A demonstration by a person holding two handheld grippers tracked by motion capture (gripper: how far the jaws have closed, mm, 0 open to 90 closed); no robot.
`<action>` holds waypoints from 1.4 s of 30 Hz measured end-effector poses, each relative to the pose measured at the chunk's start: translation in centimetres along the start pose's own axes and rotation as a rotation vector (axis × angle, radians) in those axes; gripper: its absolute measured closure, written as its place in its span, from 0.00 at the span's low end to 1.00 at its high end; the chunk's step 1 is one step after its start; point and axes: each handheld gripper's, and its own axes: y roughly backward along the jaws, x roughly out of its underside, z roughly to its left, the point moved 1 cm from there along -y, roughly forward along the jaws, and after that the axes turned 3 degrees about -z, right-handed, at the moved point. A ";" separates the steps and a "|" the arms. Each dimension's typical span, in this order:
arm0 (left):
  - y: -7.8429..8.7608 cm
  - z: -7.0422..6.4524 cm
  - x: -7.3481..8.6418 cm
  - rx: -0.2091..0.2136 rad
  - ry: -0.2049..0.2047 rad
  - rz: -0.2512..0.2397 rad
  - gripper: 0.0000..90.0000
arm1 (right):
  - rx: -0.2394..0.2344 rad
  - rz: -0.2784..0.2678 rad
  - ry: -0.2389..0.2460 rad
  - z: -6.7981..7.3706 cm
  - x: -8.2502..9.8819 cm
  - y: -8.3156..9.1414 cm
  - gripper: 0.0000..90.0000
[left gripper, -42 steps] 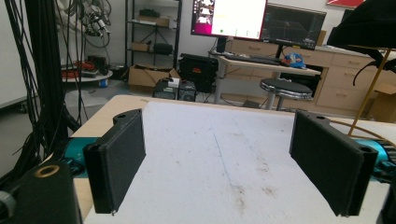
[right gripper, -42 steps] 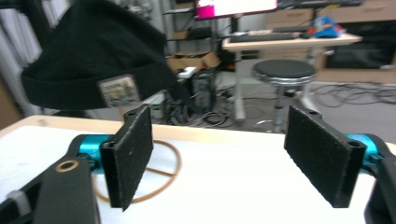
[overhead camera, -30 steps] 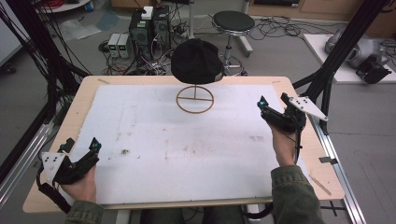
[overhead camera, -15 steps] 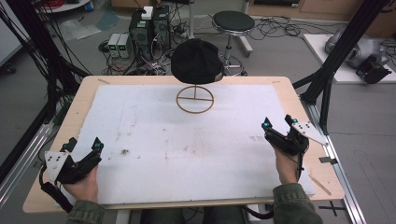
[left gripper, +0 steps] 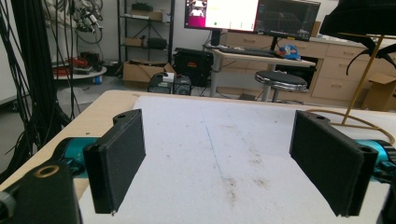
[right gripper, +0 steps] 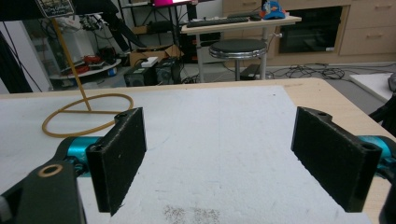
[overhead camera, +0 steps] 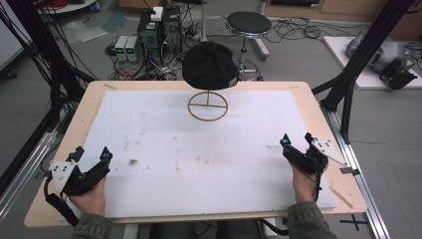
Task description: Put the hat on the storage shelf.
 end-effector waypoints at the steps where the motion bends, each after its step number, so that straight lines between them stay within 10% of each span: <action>1: 0.0 0.0 0.0 -0.001 0.000 0.000 0.20 | -0.010 -0.002 0.000 0.0 0.0 -0.1 0.19; 42: 0.2 -0.2 -0.1 0.011 -0.008 0.005 0.20 | -0.017 0.016 -0.043 -0.4 0.1 -0.2 0.19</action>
